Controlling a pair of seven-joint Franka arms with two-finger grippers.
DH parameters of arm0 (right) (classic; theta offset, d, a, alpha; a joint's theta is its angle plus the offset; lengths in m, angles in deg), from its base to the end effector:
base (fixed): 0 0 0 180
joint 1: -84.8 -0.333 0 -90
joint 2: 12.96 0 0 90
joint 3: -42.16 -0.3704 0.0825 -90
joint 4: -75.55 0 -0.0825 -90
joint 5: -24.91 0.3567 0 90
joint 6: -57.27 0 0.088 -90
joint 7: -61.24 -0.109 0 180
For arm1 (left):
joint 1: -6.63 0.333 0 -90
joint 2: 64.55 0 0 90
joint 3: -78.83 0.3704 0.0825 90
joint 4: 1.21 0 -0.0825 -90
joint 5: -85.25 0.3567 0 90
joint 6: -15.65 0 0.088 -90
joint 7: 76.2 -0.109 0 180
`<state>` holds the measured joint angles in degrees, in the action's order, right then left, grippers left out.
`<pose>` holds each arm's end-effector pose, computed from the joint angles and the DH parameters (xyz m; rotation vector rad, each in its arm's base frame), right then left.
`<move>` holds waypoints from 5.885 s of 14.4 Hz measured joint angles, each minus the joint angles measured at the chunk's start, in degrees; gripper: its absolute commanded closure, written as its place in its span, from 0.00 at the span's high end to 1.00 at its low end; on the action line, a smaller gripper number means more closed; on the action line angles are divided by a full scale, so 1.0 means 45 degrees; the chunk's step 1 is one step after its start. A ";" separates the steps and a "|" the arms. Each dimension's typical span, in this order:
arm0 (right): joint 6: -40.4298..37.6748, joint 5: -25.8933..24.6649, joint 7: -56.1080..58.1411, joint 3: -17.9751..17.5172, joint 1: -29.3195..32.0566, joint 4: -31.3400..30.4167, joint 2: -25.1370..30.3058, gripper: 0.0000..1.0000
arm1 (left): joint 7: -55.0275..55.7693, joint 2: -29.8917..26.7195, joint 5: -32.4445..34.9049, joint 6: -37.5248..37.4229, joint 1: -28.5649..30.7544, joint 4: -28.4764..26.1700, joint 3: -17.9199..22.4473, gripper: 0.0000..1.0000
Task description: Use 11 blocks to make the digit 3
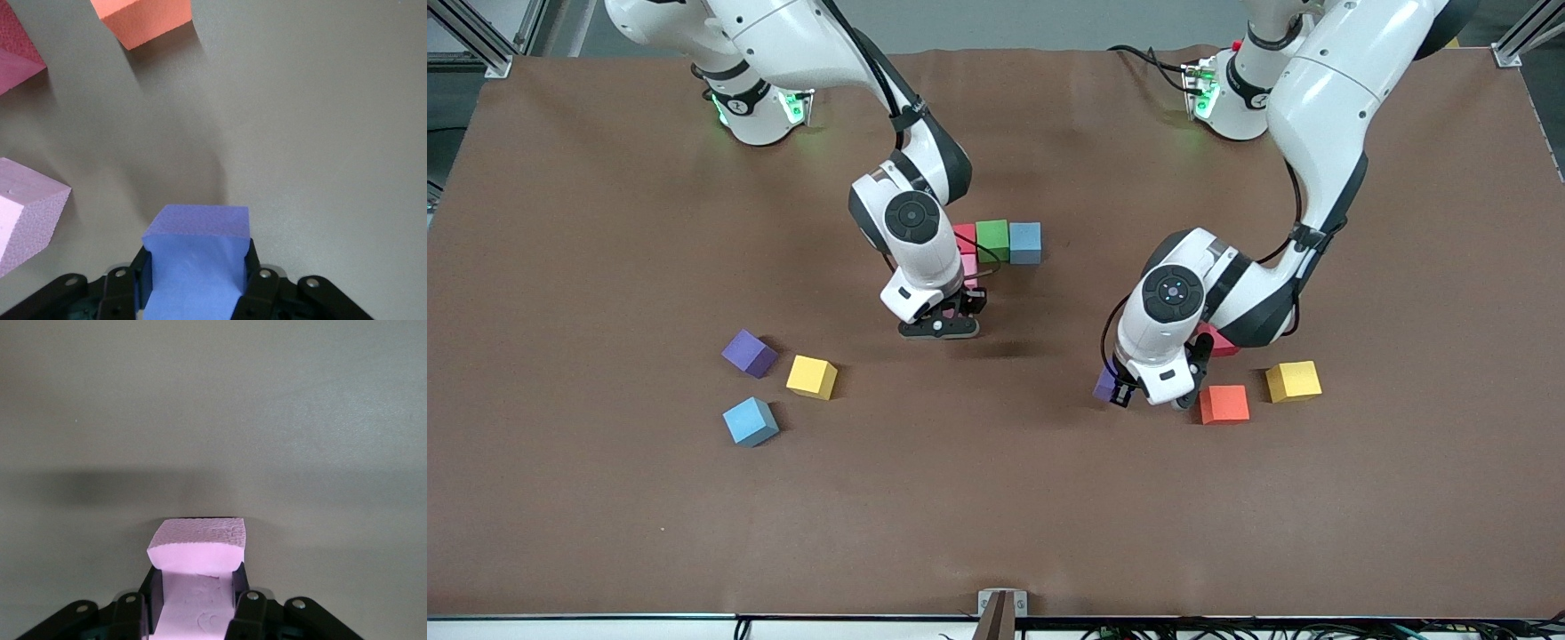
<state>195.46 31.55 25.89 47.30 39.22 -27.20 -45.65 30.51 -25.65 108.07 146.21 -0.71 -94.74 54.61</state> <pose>0.5056 0.4424 0.3005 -3.0848 -0.0305 -0.0330 0.6303 -0.3118 0.3088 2.6199 1.6885 0.0919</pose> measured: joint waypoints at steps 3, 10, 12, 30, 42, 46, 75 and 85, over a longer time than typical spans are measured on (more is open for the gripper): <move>0.0024 0.0000 -0.0043 -0.0006 -0.0043 -0.0038 0.0001 0.00 | -0.0001 0.0000 0.0000 0.0000 0.0003 0.0000 0.0000 0.31; 0.0134 0.0000 -0.0160 -0.0008 -0.0290 -0.0316 0.0001 0.00 | -0.0002 0.0000 0.0000 0.0000 0.0003 0.0000 0.0001 0.31; 0.0194 0.0000 -0.0220 -0.0009 -0.0313 -0.0363 0.0001 0.00 | -0.0002 0.0000 0.0000 0.0000 0.0003 0.0000 0.0001 0.31; 0.0261 0.0000 -0.0569 -0.0010 -0.0418 -0.0429 0.0005 0.00 | -0.0002 0.0000 0.0000 0.0000 0.0004 0.0000 0.0012 0.31; 0.0235 0.0000 -0.0775 -0.0011 -0.0421 -0.0443 0.0018 0.01 | -0.0003 0.0000 0.0000 0.0000 0.0004 0.0000 0.0013 0.31; 0.0227 0.0000 -0.0789 -0.0010 -0.0421 -0.0447 0.0026 0.01 | -0.0003 0.0000 0.0000 0.0000 0.0004 0.0000 0.0013 0.31; -0.0004 -0.0003 -0.0847 -0.0010 -0.0452 -0.0453 0.0066 0.02 | -0.0003 0.0000 0.0000 0.0000 0.0012 0.0000 0.0033 0.32; 0.0060 -0.0002 -0.0876 -0.0011 -0.0495 -0.0469 0.0065 1.00 | -0.0003 0.0000 0.0000 0.0000 0.0012 0.0000 0.0033 0.32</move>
<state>195.73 31.54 21.95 47.25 36.99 -29.31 -45.36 30.50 -25.65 108.07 146.21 -0.66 -94.74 54.76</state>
